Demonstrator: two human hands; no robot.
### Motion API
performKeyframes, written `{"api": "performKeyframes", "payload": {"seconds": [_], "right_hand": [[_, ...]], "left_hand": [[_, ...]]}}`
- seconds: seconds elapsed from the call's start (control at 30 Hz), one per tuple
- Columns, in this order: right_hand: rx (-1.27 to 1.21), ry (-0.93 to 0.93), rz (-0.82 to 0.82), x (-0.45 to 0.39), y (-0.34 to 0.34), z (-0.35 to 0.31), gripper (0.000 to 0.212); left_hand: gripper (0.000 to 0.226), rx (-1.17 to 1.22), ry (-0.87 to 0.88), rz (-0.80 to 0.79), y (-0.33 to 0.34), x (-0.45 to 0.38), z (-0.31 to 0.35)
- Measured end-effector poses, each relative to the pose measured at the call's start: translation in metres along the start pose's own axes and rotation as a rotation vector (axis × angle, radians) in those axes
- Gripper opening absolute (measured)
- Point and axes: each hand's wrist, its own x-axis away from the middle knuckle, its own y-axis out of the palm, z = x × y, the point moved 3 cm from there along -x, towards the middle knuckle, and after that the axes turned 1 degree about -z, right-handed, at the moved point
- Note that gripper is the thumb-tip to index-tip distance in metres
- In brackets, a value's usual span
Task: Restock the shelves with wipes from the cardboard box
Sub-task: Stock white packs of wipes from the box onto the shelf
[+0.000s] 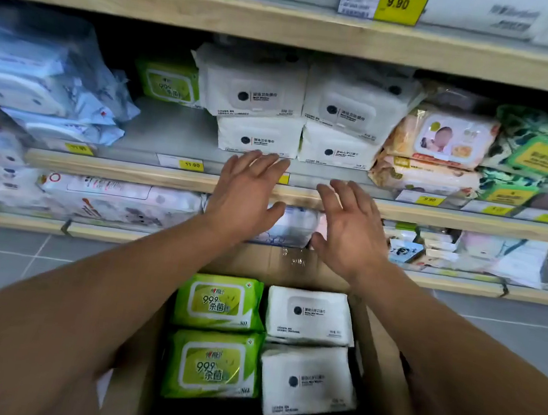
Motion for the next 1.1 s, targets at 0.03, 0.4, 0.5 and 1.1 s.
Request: {"api": "performKeyframes", "payload": {"seconds": [0.03,0.4,0.5,1.1], "right_hand": [[-0.012,0.001,-0.018,0.013,0.007,-0.001,0.079],[-0.064,-0.008,-0.366,0.134,0.085,0.001,0.074],[-0.057,-0.010,-0.486,0.152,0.108,0.010,0.076],[-0.072,0.050,-0.700,0.168,0.184,0.059,0.076]], "left_hand": [[0.070,0.010,-0.004,-0.019,0.006,0.012,0.004],[0.067,0.151,0.043,-0.300,0.067,0.131,0.059],[0.067,0.158,0.046,-0.417,0.090,0.154,0.069],[0.104,-0.102,0.074,-0.949,0.214,0.196,0.092]]}}
